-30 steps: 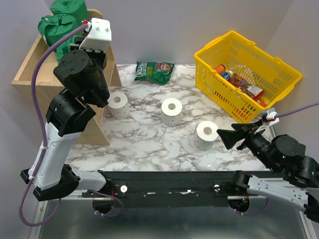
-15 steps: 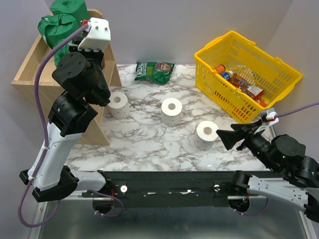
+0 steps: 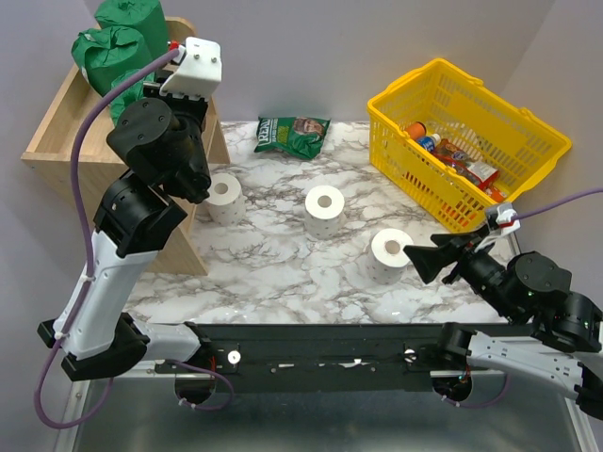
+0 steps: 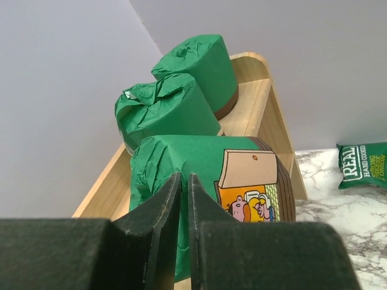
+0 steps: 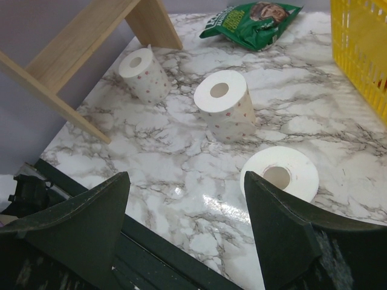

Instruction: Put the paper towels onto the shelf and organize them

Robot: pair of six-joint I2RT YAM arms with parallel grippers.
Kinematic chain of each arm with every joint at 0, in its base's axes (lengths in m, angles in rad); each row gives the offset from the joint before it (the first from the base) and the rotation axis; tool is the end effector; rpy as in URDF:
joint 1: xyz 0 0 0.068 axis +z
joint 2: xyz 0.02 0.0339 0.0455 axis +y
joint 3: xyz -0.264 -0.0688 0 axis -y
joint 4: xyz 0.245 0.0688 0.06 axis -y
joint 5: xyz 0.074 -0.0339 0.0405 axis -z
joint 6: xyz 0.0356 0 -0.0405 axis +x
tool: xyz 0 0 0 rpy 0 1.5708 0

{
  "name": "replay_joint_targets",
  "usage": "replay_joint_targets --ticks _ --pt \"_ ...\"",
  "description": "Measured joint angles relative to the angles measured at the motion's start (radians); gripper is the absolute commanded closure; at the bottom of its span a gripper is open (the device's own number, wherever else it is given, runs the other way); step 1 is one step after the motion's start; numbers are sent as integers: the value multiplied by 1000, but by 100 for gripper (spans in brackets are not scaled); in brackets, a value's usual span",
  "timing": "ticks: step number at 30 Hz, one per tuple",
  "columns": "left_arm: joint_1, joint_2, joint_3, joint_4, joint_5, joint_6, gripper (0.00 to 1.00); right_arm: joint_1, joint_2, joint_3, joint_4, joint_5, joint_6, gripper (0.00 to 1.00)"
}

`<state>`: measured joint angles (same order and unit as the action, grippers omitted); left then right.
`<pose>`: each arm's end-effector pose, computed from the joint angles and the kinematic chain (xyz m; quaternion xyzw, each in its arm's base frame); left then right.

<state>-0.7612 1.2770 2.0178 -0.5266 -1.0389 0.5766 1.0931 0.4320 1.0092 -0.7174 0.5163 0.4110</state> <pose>0.1470 -0.0977 0.5954 0.0346 0.6670 0.2479 0.7018 0.0417 0.0423 0.3933 -0.0863 0.7438 0.2924 0.5947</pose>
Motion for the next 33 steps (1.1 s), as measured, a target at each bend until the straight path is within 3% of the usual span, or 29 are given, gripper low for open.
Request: replay_joint_targets --ticks 26,29,33 --pt "0 27 41 129 -9 253 93 0 17 0 21 -25 18 15" --pt "-3 31 45 132 -14 253 80 0 17 0 22 -25 18 15" --pt "-54 42 51 103 -24 213 50 0 17 -1 27 -25 18 15"
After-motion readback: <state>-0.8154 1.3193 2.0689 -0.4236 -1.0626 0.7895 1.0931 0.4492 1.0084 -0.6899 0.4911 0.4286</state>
